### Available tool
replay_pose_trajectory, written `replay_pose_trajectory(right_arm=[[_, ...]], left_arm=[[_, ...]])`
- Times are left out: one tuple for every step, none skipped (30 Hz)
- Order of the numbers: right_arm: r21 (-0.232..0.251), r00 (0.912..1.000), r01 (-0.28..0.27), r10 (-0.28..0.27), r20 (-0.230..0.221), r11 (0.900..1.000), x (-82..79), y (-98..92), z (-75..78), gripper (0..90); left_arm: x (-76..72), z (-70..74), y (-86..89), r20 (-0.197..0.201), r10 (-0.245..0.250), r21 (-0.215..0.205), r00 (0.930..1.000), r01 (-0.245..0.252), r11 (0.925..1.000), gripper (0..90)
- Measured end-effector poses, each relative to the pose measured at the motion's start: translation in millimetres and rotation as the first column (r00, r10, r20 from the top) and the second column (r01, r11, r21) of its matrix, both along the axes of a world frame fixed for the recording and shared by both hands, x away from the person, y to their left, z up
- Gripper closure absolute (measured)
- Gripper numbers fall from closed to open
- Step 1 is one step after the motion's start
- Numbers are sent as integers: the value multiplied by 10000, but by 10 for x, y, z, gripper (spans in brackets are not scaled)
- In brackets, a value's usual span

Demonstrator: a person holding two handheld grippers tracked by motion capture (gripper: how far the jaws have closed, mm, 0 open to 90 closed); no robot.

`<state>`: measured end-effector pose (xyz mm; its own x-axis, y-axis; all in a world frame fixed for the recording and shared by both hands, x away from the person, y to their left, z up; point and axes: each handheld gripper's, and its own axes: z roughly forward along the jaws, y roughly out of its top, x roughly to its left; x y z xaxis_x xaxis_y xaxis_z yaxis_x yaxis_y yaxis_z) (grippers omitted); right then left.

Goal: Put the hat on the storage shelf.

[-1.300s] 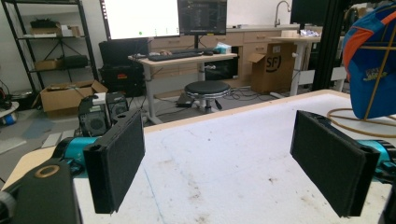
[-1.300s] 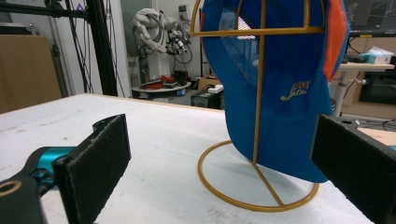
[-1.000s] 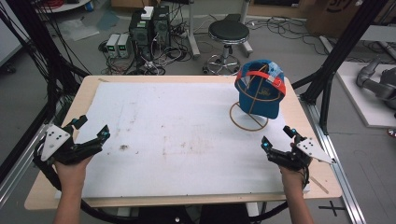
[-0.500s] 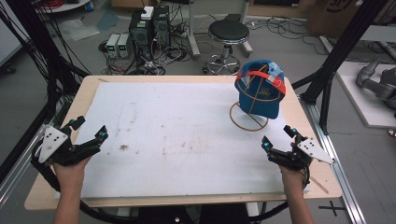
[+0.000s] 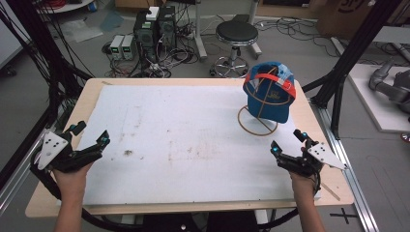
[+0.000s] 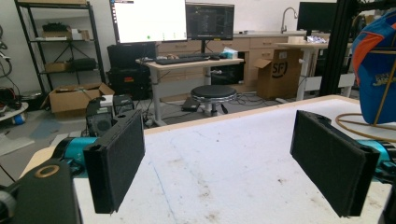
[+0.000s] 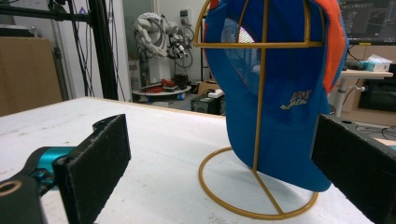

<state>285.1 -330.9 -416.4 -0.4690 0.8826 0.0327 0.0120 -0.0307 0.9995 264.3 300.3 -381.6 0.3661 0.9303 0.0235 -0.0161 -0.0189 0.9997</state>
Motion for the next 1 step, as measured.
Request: replay_pose_trajectory(right_arm=[[25,10000,-1,1,-19,10000,1,3,0,48]], left_arm=[[-1,0,-1,-12,-16,25,10000,16,10000,181]])
